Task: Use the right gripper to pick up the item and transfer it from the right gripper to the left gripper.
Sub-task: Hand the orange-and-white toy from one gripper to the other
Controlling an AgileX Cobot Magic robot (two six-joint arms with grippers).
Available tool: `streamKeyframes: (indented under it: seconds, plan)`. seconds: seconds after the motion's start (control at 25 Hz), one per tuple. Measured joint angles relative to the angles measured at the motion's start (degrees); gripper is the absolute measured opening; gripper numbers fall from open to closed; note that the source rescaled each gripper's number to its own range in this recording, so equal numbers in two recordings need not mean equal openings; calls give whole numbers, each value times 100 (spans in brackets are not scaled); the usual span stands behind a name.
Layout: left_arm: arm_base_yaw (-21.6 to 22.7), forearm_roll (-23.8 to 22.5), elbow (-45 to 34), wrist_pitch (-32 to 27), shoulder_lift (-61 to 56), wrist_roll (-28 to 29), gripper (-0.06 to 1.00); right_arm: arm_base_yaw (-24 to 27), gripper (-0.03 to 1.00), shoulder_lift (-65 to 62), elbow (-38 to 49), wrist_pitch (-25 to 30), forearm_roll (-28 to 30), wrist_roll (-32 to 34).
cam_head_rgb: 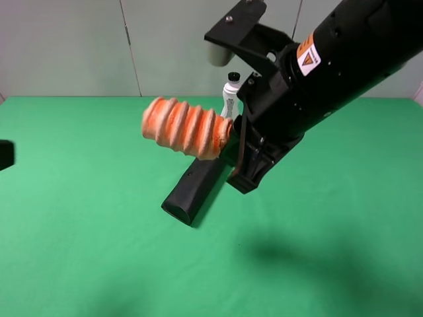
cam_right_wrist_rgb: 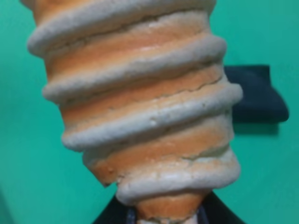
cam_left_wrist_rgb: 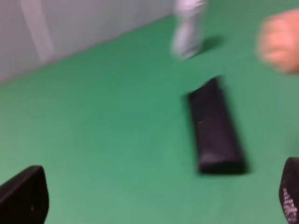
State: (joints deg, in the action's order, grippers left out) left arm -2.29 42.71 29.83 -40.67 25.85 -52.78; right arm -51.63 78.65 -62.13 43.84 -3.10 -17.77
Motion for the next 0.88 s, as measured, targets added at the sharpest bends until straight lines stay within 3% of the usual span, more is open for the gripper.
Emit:
streamKeyframes:
  seconds: [0.16, 0.36, 0.48, 0.6, 0.88]
  plan:
    - [-180, 1345, 0, -130, 780, -2215, 98, 0, 2, 0, -212, 135, 109, -143]
    - [-333, 1885, 0, -812, 1596, -4075, 98, 0, 2, 0, -304, 391, 386, -528]
    - [-373, 1996, 0, -1024, 1978, -4791, 98, 0, 2, 0, -304, 508, 465, -841]
    - [-379, 2472, 20, -1065, 2258, -5367, 98, 0, 2, 0, -306, 643, 489, -1106]
    - [-379, 3275, 66, -1237, 3091, -6145, 98, 0, 2, 0, -306, 672, 489, -1241]
